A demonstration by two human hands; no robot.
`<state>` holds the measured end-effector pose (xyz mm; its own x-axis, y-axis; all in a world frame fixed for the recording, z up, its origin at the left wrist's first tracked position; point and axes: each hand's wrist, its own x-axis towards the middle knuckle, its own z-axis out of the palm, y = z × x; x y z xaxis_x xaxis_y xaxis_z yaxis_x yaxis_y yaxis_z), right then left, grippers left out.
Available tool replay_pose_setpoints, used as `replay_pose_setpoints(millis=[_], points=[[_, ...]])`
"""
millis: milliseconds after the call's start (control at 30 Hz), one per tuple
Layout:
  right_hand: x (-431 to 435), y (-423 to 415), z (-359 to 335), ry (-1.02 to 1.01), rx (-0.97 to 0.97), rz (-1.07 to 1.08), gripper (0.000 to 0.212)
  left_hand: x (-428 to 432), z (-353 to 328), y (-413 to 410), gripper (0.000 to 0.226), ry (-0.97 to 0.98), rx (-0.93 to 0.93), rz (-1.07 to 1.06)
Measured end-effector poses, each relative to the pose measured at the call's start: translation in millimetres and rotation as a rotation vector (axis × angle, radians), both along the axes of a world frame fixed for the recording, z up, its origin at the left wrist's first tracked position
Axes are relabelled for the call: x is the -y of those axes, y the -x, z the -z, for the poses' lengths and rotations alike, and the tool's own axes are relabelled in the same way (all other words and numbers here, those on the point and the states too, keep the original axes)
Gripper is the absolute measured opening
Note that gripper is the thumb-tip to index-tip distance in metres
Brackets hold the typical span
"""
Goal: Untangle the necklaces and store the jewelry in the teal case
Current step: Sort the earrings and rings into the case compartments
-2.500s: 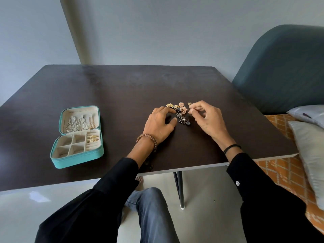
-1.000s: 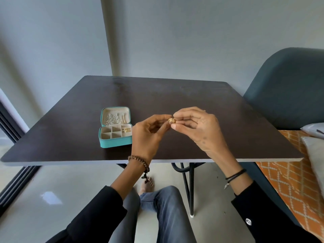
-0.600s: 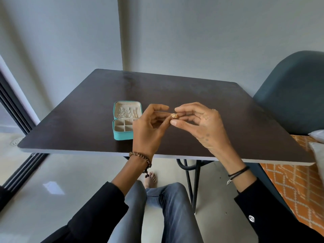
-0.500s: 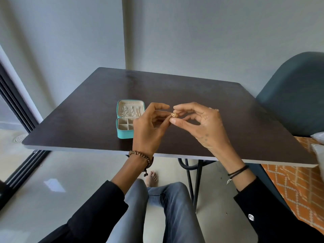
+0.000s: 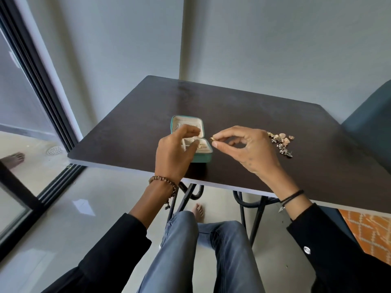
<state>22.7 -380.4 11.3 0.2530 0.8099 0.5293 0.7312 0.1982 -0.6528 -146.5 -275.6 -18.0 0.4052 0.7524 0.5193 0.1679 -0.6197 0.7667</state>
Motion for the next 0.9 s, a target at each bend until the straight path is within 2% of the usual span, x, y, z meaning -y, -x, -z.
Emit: replay_pose_setpoints(millis=[200,633,900], points=[[-17,3,13,0.103,0.097,-0.014,0.014,-9,23,15,0.029,0.124,-0.134,-0.049],[-25,9,27,0.179,0.217,-0.086,0.017,-6,40,20,0.028,0.209,-0.023,-0.011],[-26,11,30,0.264,0.298,-0.075,0.018,-6,42,20,0.028,0.223,-0.023,-0.008]])
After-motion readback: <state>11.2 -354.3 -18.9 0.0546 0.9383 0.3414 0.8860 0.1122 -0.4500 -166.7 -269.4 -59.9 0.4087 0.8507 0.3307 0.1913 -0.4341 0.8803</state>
